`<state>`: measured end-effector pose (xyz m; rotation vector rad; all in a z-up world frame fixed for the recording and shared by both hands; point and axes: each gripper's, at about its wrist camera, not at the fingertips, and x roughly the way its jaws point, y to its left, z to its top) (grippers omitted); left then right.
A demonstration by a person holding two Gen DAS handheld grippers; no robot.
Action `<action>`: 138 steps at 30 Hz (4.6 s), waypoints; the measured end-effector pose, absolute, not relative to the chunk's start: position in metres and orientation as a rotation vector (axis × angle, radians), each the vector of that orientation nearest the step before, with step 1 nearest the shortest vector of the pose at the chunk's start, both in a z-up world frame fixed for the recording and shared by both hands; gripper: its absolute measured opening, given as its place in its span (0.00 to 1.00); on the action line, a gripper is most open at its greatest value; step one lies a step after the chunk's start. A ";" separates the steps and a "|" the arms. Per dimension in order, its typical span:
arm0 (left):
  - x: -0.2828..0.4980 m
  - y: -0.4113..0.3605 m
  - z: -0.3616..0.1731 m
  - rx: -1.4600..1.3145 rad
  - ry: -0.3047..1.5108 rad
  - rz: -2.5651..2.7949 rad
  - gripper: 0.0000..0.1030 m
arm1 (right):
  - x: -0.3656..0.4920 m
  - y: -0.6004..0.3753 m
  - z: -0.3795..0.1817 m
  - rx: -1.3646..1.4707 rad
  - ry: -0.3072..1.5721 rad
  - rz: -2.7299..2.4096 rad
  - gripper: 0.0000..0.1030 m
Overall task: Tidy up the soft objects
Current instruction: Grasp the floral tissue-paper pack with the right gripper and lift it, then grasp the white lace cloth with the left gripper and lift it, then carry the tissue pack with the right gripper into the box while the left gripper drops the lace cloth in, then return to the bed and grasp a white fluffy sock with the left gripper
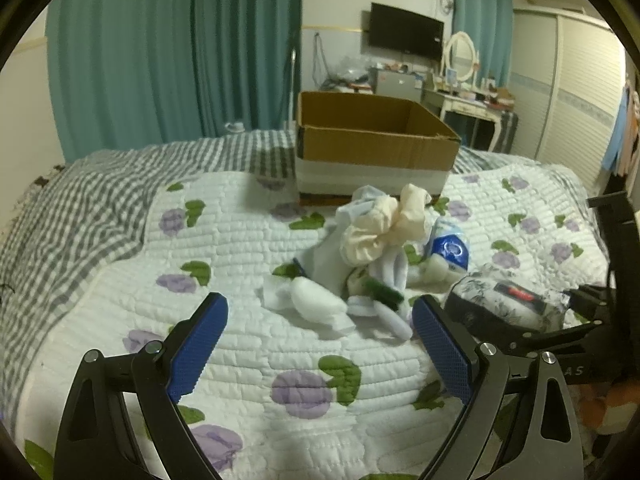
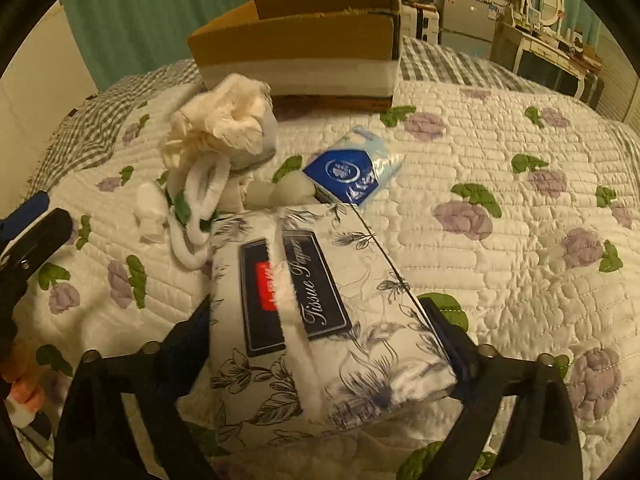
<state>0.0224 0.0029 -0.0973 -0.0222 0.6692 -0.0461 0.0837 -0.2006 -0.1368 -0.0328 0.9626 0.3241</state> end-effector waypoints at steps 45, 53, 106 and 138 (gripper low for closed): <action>0.111 -0.038 -0.058 0.046 0.695 -0.196 0.23 | 0.122 -0.239 -0.033 -0.043 0.679 0.245 0.82; 0.118 -0.031 0.007 0.054 0.580 -0.226 0.23 | 0.119 -0.225 0.019 -0.077 0.581 0.259 0.82; 0.095 0.005 0.060 0.129 0.402 -0.131 0.91 | 0.096 -0.188 0.122 -0.081 0.374 0.251 1.00; 0.111 0.005 -0.173 0.110 0.866 -0.118 0.73 | 0.118 -0.158 -0.119 -0.104 0.800 0.288 1.00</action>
